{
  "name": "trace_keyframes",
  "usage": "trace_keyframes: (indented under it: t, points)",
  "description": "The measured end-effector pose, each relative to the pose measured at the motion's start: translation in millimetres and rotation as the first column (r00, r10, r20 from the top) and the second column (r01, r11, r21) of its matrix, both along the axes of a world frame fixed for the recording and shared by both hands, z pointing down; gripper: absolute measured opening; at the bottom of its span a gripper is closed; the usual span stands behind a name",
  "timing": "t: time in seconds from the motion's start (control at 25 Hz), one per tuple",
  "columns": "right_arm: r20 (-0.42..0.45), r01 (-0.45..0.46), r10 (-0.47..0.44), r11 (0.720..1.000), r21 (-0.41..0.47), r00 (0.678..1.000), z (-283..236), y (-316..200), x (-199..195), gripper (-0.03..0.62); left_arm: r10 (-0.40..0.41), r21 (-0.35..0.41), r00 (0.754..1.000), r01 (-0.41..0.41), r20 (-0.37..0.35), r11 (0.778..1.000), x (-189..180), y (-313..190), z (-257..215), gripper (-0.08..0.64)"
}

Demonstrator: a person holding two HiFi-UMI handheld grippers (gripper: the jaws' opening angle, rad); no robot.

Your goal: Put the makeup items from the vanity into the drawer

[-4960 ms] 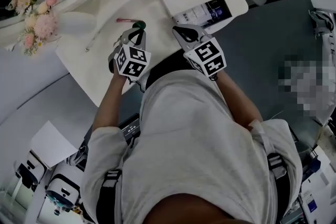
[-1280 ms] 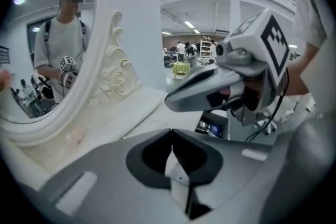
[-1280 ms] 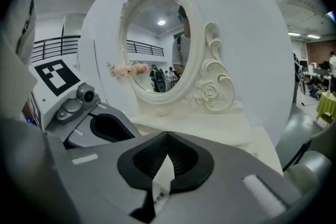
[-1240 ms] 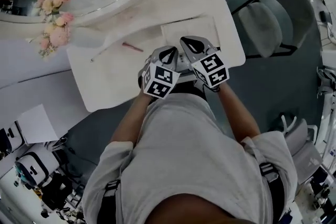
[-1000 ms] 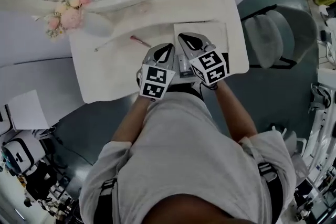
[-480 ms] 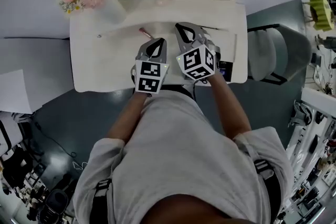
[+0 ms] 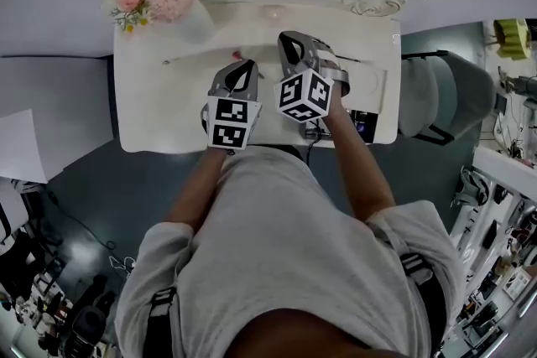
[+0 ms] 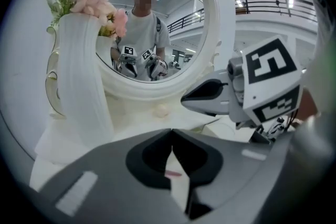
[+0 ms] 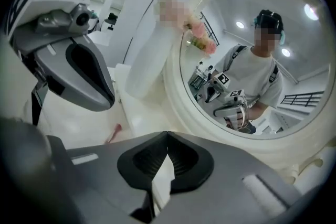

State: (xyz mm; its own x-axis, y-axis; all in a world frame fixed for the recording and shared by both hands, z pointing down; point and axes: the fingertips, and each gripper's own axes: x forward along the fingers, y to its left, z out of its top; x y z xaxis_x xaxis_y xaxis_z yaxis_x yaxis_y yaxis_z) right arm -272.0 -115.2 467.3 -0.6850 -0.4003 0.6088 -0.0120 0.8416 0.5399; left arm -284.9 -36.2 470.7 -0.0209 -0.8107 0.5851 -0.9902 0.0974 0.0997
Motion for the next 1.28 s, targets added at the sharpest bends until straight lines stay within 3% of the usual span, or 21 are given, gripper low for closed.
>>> trace_keyframes:
  t: [0.24, 0.72, 1.04, 1.28]
  points:
    - [-0.090, 0.005, 0.004, 0.995, 0.100, 0.996, 17.3, -19.3, -21.8, 0.022, 0.000, -0.028, 1.000, -0.001, -0.006, 1.000, -29.3, -2.3, 11.1, 0.003]
    - [-0.222, 0.024, 0.017, 0.983, 0.183, 0.975, 54.4, -43.0, -44.1, 0.198, 0.003, -0.052, 0.999, -0.005, -0.045, 0.999, -52.6, -3.2, 24.4, 0.003]
    - [-0.246, 0.028, 0.016, 0.984, 0.174, 0.969, 65.5, -47.8, -47.6, 0.176, -0.018, -0.059, 0.999, 0.015, -0.046, 0.998, -57.6, 0.4, 26.3, 0.003]
    - [-0.206, 0.016, 0.016, 0.988, 0.153, 0.979, 55.9, -42.2, -45.4, 0.170, -0.017, -0.058, 0.999, 0.014, -0.042, 0.998, -54.4, 0.6, 25.3, 0.003]
